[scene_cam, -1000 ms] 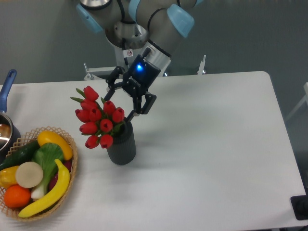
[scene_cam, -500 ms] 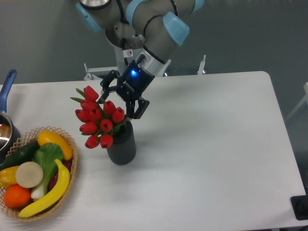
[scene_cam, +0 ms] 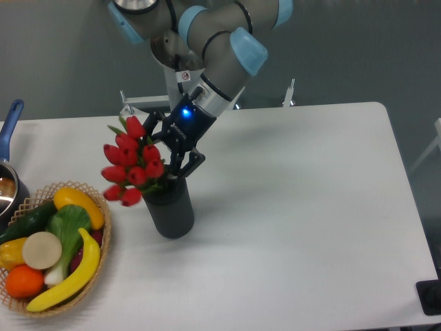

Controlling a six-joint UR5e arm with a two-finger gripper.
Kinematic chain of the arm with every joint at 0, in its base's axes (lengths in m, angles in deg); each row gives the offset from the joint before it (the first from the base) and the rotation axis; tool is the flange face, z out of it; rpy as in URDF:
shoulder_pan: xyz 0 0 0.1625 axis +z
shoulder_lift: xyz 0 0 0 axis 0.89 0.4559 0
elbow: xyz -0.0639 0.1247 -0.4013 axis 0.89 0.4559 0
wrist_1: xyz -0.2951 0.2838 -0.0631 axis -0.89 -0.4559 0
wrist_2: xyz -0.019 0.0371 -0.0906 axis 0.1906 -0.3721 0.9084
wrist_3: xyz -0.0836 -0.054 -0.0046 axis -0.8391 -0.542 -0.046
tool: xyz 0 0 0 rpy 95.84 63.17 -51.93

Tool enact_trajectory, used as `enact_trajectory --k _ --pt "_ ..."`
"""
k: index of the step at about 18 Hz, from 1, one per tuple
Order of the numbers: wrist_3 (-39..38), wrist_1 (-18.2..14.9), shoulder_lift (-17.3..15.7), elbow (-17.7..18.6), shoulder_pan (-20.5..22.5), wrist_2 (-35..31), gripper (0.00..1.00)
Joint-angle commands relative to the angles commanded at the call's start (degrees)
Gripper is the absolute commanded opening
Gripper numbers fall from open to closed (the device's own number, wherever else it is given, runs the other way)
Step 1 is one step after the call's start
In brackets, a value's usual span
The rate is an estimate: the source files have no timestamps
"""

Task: Pick up the flowers from the vase
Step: 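Close the gripper around the red tulip stems, then lift the gripped tulips up and out of the black vase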

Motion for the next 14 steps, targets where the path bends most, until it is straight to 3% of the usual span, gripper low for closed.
enact_trajectory --k 9,14 --pt "-4.48 -0.09 0.26 -4.31 0.70 1.85 0.00" --pt "-5.80 -0.53 -1.14 -3.79 1.67 3.87 0.00"
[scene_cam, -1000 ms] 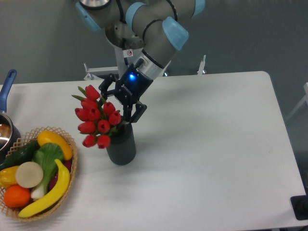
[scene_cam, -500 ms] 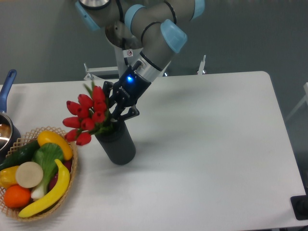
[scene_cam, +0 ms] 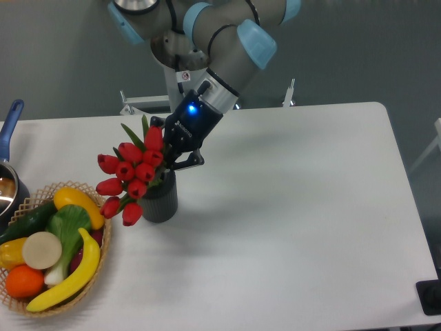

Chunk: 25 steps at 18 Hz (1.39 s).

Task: Pick up the flowers from the vase
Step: 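Lift the gripped tulips up and out of the black vase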

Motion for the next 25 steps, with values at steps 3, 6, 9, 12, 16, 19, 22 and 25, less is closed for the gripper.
enact_trajectory --k 3,6,9,12,16,19,22,25 --pt "0.00 -0.09 -2.02 1.75 0.09 0.00 0.00" --pt "-0.09 -0.17 -5.01 4.13 0.61 1.22 0.00" --pt "-1.92 -0.61 -6.77 4.58 1.32 4.04 0.00" --pt "-5.18 -0.61 -7.30 3.87 1.50 4.57 0.00" --pt "-8.17 -0.61 -7.30 1.59 1.93 5.80 0.00" --pt "-8.61 -0.70 -7.30 -0.43 3.25 7.82 0.00" --pt "-10.63 -0.62 -7.21 -1.66 4.39 8.88 0.00" --pt "-12.91 -0.61 -7.21 -3.59 5.18 10.19 0.00"
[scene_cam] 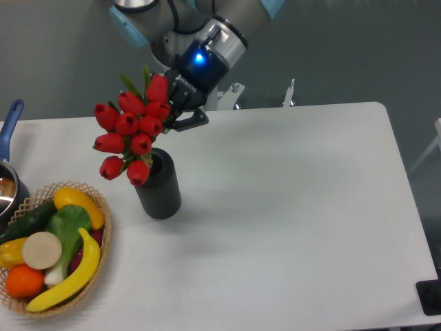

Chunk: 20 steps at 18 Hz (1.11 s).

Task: Pick up the flowers from the vase
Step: 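Lift the gripped tulips up and out of the black vase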

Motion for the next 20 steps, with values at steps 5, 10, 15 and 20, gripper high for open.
enact_trajectory --k 5,10,15,20 --pt "-5.63 0.00 0.88 -5.36 2.20 2.12 0.00" --pt "-7.31 0.00 1.49 -7.65 4.48 2.29 0.00" --pt "-6.78 0.53 7.28 -15.28 5.28 -13.21 0.00" --pt "-1.52 0.53 12.82 -18.81 4.93 -25.55 0.00"
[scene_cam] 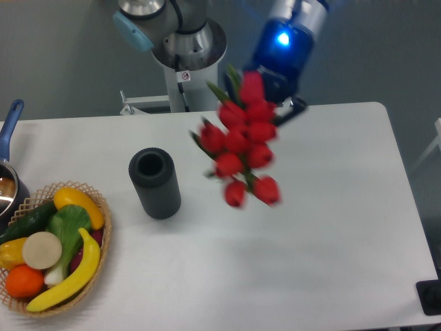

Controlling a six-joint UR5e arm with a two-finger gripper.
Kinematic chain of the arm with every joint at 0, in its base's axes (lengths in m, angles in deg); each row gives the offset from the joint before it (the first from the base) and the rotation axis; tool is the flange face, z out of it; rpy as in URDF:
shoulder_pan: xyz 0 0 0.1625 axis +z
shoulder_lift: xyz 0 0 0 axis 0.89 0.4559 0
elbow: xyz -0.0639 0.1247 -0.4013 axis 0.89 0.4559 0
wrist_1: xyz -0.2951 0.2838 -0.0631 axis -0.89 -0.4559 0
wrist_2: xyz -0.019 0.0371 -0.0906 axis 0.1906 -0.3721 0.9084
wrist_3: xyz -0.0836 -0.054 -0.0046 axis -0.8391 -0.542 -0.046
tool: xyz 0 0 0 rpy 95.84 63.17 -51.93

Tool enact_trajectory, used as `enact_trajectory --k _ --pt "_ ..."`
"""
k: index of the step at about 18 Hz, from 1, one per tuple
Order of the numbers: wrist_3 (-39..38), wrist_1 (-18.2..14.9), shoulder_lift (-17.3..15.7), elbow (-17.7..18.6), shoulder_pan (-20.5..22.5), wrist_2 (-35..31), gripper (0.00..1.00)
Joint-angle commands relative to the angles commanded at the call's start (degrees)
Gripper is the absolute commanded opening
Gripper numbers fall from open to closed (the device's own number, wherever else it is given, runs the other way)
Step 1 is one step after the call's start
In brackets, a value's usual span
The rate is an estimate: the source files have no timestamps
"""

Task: Pick up the flowers from the vase
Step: 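Lift the gripped tulips up and out of the black vase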

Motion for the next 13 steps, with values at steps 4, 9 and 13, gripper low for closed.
enact_trajectory --k 4,9,13 --pt "4.91 -0.17 2.11 -0.09 -0.09 -7.73 0.00" --pt "10.91 -1.49 4.83 1.23 -1.93 -20.38 0.00" --pt "10.92 -1.49 9.05 0.44 -5.09 -31.90 0.00"
